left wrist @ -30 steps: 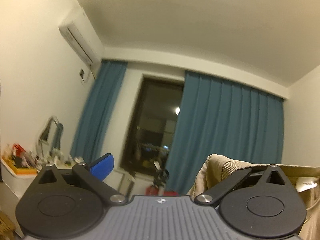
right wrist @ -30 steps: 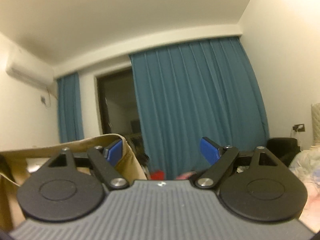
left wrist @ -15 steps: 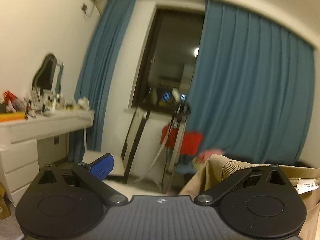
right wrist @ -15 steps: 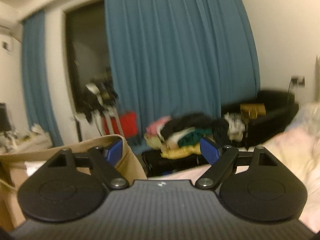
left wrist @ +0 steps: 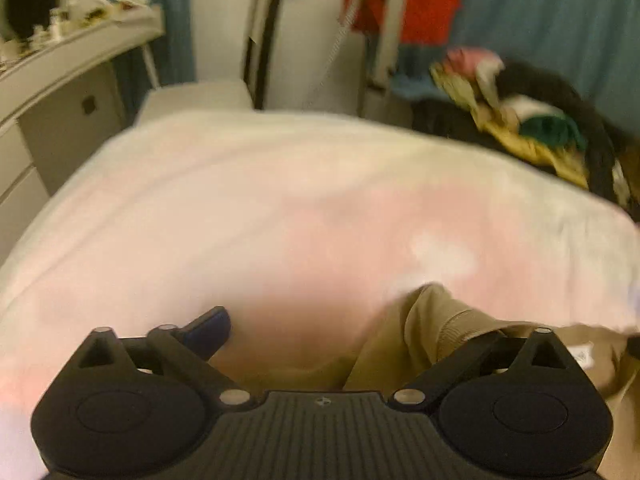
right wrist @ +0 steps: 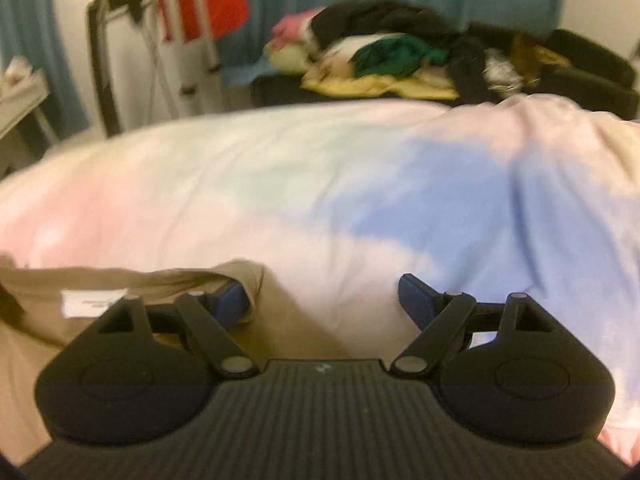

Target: Fold clothes

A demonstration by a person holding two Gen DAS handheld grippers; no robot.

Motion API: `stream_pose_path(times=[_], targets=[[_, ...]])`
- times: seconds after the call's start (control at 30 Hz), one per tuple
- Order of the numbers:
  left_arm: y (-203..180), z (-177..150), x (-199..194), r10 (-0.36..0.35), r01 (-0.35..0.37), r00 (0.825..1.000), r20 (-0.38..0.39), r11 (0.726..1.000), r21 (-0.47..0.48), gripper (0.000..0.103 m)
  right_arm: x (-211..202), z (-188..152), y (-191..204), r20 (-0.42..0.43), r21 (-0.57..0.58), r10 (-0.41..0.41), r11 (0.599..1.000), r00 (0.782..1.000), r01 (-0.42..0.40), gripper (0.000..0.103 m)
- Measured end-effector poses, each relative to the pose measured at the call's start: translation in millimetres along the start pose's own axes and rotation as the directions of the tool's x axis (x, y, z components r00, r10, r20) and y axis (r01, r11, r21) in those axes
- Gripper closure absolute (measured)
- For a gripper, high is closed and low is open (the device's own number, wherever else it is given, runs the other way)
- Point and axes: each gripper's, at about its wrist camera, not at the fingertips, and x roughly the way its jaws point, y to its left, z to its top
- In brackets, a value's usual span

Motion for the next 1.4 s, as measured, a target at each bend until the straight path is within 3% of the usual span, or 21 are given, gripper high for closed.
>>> stream_pose_path(times=[0.1,0.23,0.37,0.47,0.63,0.8,0.93,1.1,1.17,1.3,1.4], targets=[[-2.3,6.2,-14.3,-0.012,0.014,1.000,-0.025,0.997,0.076,0.000,-9.4,1.2,5.8,-0.001,-0.031,0.031,0.999,1.000,-0.031,0.020],[-6.6,1.0,-60.4,-0.028,0.020,0.998,0.051,0.986,0.164,0.000,-46.8,0.9,13.6,0.062,-0.055,0.061,0.997,0.996,-0.057,0.020],[-20.6,-23.9,-110.7,-0.013,-0.023,0.990,0.140,0.967,0.252,0.000,-120.1,-12.8,21.4,0.167,-0.048,0.058,0.998,0.984,-0.051,0.020],[-24.2,-48.1,-134.1,-0.005,-0.039,0.981,0.196,0.975,0.220,0.000,-182.3,-38.4,26.3,0.237,-0.012,0.037,0.999,0.971,-0.035,0.020],[-35.4,-76.0,-142.3,0.076,-0.107,0.976,0.202,0.983,0.150,0.000,-290.6,-130.5,13.1,0.246,0.150,0.034,0.986,0.969,-0.073,0.020],[-36.2,-95.2,-161.5,0.101,-0.124,0.967,0.233,0.989,0.085,0.000,-364.2,-220.4,8.5,0.255,0.165,0.023,0.984,0.967,-0.066,0.020],[-32.1,-100.3,-166.3,0.111,-0.125,0.969,0.219,0.991,0.049,0.000,-396.3,-275.7,1.7,0.253,0.187,0.046,0.978,0.966,-0.096,0.020],[-27.2,-92.4,-165.5,0.075,-0.089,0.973,0.219,0.995,0.054,0.000,-442.9,-333.1,5.2,0.170,0.166,0.025,0.985,0.985,-0.053,0.019],[-31.2,-87.8,-160.6,0.086,-0.107,0.970,0.229,0.991,0.081,0.000,-439.6,-325.0,4.3,0.123,0.177,0.040,0.982,0.992,-0.061,0.020],[-28.0,-84.0,-155.4,0.090,-0.105,0.971,0.220,0.993,0.056,0.000,-436.5,-272.0,8.0,0.179,0.201,0.037,0.977,0.983,-0.074,0.020],[-23.9,-78.2,-152.0,0.088,-0.095,0.974,0.208,0.995,0.028,0.000,-442.3,-226.6,15.6,0.264,0.232,0.086,0.961,0.961,-0.149,0.020]])
